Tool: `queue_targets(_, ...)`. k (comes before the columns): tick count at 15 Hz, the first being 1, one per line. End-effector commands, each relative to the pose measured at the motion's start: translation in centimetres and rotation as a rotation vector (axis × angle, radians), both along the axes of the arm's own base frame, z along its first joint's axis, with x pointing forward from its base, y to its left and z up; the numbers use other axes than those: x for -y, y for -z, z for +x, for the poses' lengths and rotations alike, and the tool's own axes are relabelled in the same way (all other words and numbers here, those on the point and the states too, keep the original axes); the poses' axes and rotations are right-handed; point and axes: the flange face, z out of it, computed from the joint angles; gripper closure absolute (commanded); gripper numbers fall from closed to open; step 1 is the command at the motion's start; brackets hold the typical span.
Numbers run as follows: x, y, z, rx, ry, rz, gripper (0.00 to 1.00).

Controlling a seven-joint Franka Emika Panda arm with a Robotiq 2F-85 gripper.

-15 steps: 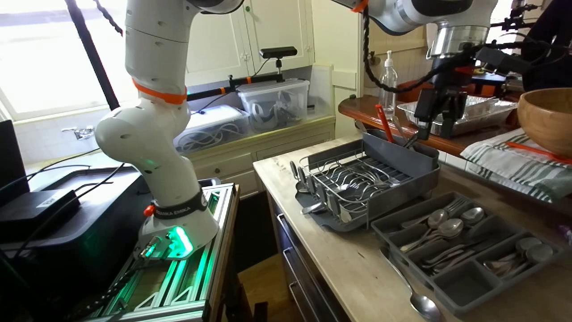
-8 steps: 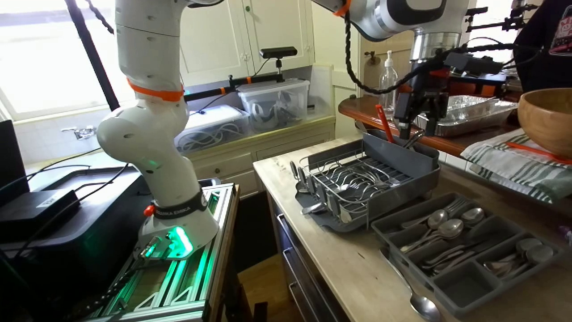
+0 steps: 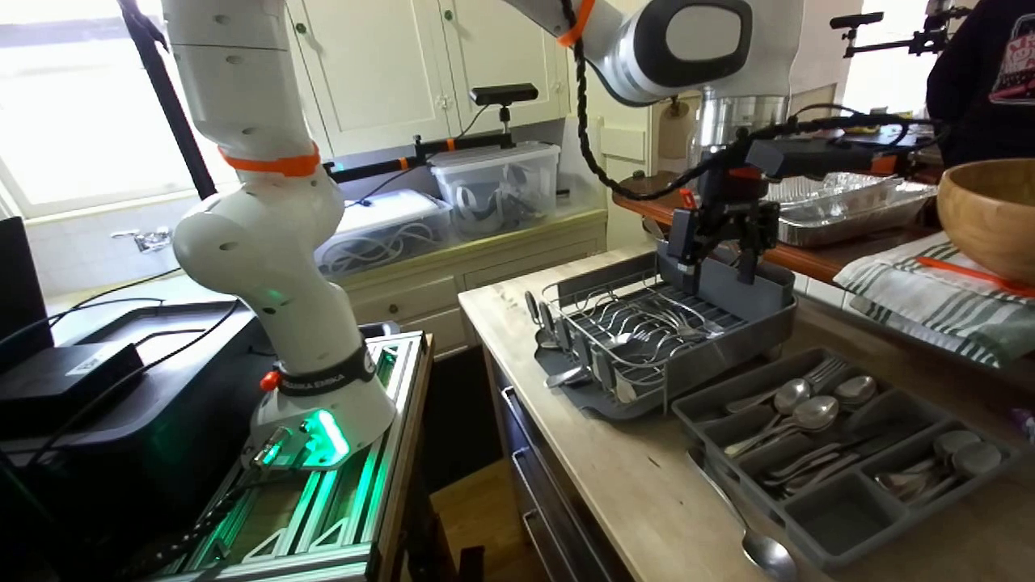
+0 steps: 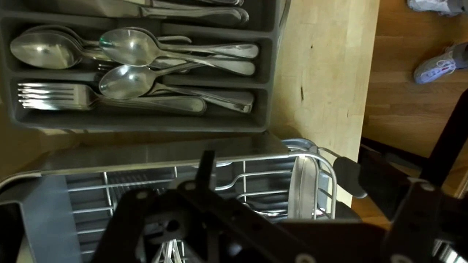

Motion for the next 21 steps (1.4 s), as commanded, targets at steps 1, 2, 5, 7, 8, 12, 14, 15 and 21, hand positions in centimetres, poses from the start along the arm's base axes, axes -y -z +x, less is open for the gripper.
queue_targets(1,-2.8,2.4,-0.7,0.007,-0.155,0.002,0.00)
queue_targets(2,-3.4,3.0,-0.7,0.009,-0.196,0.000,0.00)
queue_targets(5,-3.8,3.4,-0.9,0.018,-0.253,-0.009,0.00)
queue_targets(7,-4.0,3.1,-0.5,0.007,-0.218,0.004,0.00)
queue_targets(8,-3.7,3.0,-0.4,0.009,-0.224,-0.001,0.00)
queue_targets(12,-4.0,3.4,-0.5,0.006,-0.234,-0.019,0.00)
queue_targets(14,-5.5,4.1,-1.0,0.018,-0.200,-0.022,0.00)
queue_targets(15,-6.1,4.2,-1.3,0.036,-0.172,-0.026,0.00)
queue_targets(21,-7.1,5.6,-3.3,0.156,-0.049,0.027,0.00)
